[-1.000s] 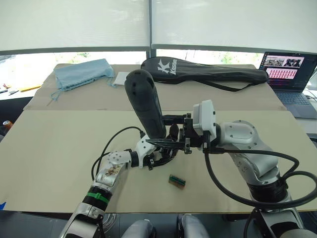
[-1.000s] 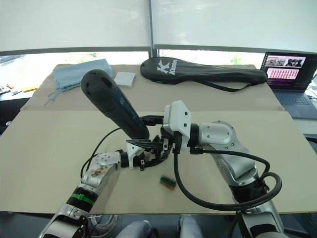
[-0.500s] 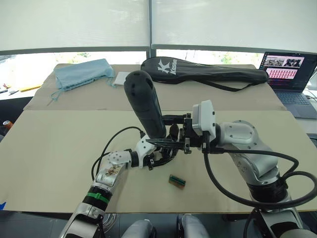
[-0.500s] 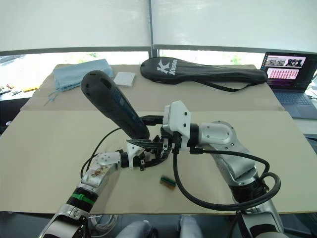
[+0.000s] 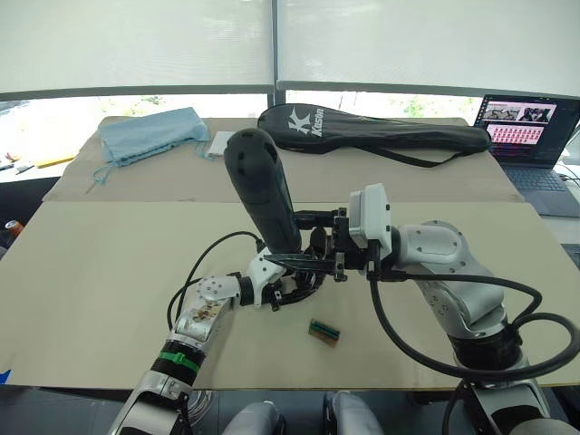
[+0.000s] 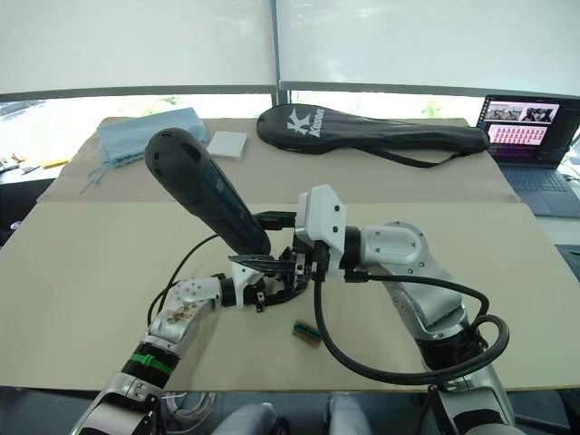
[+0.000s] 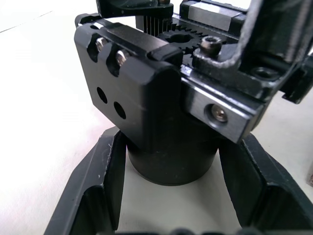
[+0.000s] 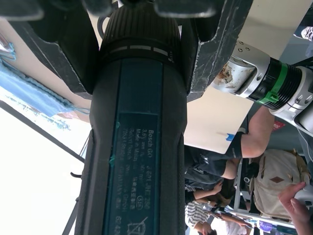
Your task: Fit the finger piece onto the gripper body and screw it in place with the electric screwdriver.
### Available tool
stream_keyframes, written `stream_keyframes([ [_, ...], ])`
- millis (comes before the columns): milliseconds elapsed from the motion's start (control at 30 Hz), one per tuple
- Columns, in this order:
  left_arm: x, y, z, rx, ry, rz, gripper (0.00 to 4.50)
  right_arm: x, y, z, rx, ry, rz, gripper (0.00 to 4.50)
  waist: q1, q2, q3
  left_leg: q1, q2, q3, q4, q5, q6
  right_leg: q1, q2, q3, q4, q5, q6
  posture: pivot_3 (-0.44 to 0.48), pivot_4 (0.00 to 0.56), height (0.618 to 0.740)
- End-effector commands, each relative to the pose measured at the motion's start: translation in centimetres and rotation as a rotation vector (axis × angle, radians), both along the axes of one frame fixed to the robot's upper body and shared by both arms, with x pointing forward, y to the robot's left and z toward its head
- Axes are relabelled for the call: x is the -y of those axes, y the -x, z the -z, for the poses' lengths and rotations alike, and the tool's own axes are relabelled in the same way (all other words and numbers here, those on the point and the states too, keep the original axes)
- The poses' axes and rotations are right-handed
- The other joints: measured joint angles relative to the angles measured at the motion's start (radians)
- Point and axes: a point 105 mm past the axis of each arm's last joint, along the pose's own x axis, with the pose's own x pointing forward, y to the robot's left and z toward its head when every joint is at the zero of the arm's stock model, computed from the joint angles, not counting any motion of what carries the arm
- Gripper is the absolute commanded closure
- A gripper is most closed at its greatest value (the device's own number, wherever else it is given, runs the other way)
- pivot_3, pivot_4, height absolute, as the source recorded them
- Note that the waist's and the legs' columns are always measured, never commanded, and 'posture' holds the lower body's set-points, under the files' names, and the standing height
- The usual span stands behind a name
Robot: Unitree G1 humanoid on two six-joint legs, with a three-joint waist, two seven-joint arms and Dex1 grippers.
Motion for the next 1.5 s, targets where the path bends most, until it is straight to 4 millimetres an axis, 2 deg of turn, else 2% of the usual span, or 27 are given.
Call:
stream_keyframes([
  [33, 0.1, 1.4, 2.6, -0.100, -0.049, 0.027, 2.23, -0.2, 0.8, -1.4, 0.060, -0.030, -0.032, 2.59, -0.001, 0.000, 0.000, 0.000, 0.000, 0.000, 0.000, 0.000, 0.000, 0.000, 0.000, 0.000, 0.000, 0.000, 0.000, 0.000, 0.150, 0.740],
  [267, 0.1, 1.4, 2.6, -0.101, -0.050, 0.028, 2.23, -0.3, 1.1, -1.6, 0.059, -0.034, -0.045, 2.59, -0.003, 0.000, 0.000, 0.000, 0.000, 0.000, 0.000, 0.000, 0.000, 0.000, 0.000, 0.000, 0.000, 0.000, 0.000, 0.000, 0.150, 0.740],
  [833, 0.0, 1.4, 2.6, -0.103, -0.048, 0.025, 2.23, 0.9, 0.4, -3.7, -0.098, -0.169, -0.006, 2.59, -0.005, 0.000, 0.000, 0.000, 0.000, 0.000, 0.000, 0.000, 0.000, 0.000, 0.000, 0.000, 0.000, 0.000, 0.000, 0.000, 0.150, 0.740],
  [1500, 0.0, 1.4, 2.5, -0.104, -0.049, 0.027, 2.23, 1.3, -0.5, -2.1, -0.156, -0.164, 0.057, 2.59, -0.007, 0.000, 0.000, 0.000, 0.000, 0.000, 0.000, 0.000, 0.000, 0.000, 0.000, 0.001, 0.000, 0.000, 0.000, 0.000, 0.150, 0.740],
])
